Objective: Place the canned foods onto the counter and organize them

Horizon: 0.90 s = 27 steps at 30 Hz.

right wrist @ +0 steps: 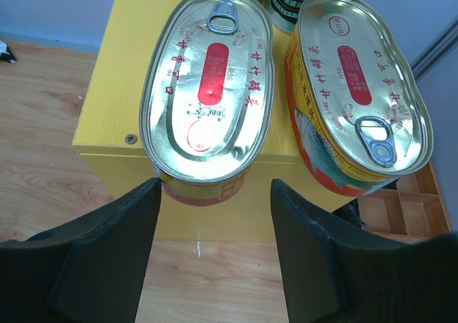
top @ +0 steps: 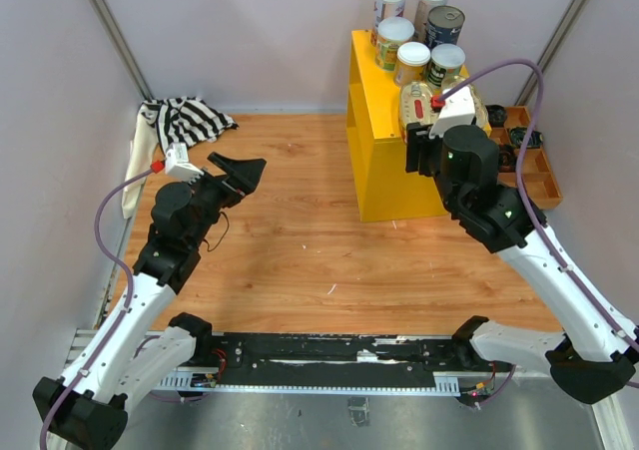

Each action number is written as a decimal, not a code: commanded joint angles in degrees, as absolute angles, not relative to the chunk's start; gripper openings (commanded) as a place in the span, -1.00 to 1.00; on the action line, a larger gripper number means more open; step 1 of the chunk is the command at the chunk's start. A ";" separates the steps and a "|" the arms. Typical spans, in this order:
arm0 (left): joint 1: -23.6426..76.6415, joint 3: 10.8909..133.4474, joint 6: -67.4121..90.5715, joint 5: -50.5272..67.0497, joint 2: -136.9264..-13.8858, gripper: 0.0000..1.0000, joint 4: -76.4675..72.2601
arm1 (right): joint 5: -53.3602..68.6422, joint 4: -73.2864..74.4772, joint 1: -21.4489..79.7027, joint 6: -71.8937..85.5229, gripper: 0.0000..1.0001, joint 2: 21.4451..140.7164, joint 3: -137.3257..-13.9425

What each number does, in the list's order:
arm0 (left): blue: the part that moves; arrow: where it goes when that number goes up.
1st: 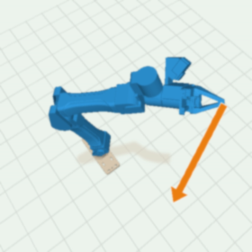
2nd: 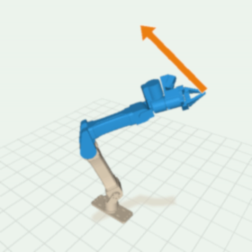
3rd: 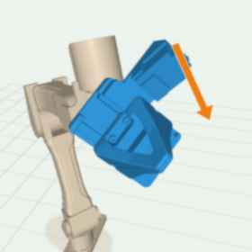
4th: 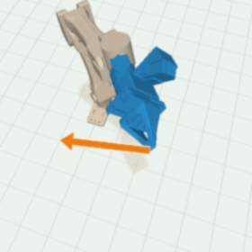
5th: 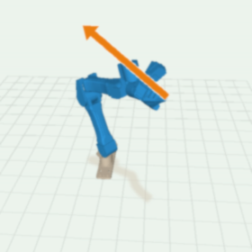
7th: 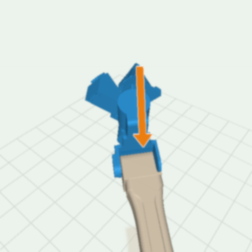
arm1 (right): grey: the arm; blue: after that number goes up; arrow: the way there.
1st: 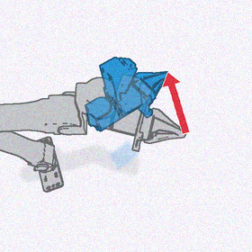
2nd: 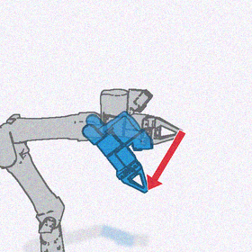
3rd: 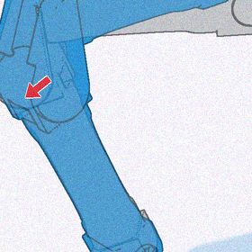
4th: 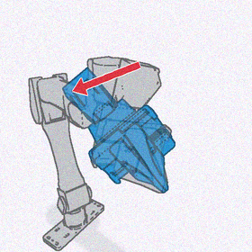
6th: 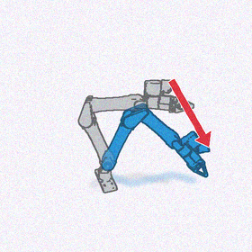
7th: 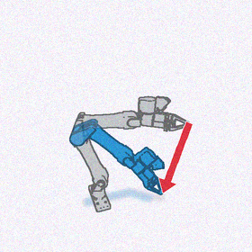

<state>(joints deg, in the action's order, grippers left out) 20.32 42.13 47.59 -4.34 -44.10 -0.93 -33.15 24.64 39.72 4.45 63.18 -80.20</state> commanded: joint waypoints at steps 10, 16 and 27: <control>19.89 42.67 47.02 -4.39 -44.22 0.90 -3.43 | -23.11 24.35 34.26 4.03 0.26 62.59 -81.04; 19.87 42.73 46.94 -4.39 -44.19 0.90 -3.43 | -22.56 24.38 33.03 4.04 0.25 63.20 -81.31; 19.89 42.89 46.85 -4.39 -44.31 0.90 -3.35 | -21.43 24.02 31.90 4.13 0.22 63.60 -81.00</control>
<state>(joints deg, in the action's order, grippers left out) 20.32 42.13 47.59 -4.34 -44.36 -1.52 -22.06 24.69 32.80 4.43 63.75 -80.20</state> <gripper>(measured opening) 0.952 0.614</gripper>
